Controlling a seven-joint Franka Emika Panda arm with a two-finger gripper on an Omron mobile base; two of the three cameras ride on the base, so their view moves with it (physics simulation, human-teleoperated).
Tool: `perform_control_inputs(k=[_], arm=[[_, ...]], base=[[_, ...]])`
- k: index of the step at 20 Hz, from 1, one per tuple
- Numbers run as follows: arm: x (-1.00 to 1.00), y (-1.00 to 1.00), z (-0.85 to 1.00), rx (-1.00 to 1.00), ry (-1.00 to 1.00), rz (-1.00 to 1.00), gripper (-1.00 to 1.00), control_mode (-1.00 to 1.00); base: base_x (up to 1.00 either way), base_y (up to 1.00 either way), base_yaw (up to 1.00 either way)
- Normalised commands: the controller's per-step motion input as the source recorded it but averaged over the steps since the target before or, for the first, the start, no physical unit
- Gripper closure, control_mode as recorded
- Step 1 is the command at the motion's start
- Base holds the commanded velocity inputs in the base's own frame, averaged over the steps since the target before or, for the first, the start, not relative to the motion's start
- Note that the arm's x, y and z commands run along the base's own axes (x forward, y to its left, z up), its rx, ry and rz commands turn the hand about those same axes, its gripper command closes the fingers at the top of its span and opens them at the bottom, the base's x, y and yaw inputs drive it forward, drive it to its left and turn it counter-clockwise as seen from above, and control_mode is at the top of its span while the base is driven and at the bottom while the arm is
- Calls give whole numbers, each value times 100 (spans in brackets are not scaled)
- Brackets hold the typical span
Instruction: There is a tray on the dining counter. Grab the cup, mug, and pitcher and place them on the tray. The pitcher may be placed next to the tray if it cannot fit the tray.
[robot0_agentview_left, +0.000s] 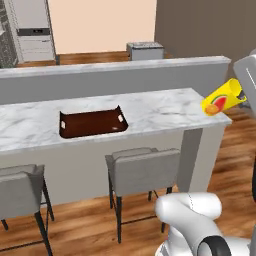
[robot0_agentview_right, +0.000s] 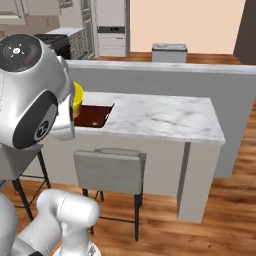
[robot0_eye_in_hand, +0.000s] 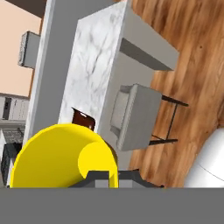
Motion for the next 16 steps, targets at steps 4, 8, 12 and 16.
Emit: perform_control_inputs(k=[4, 8, 12, 16], arm=[[0, 0, 0, 0, 0, 0, 100, 100], [0, 0, 0, 0, 0, 0, 100, 100], [0, 0, 0, 0, 0, 0, 100, 100], [0, 0, 0, 0, 0, 0, 100, 100]], base=[[20, 100, -2], [33, 97, -2], [59, 60, 0], [73, 55, 0]])
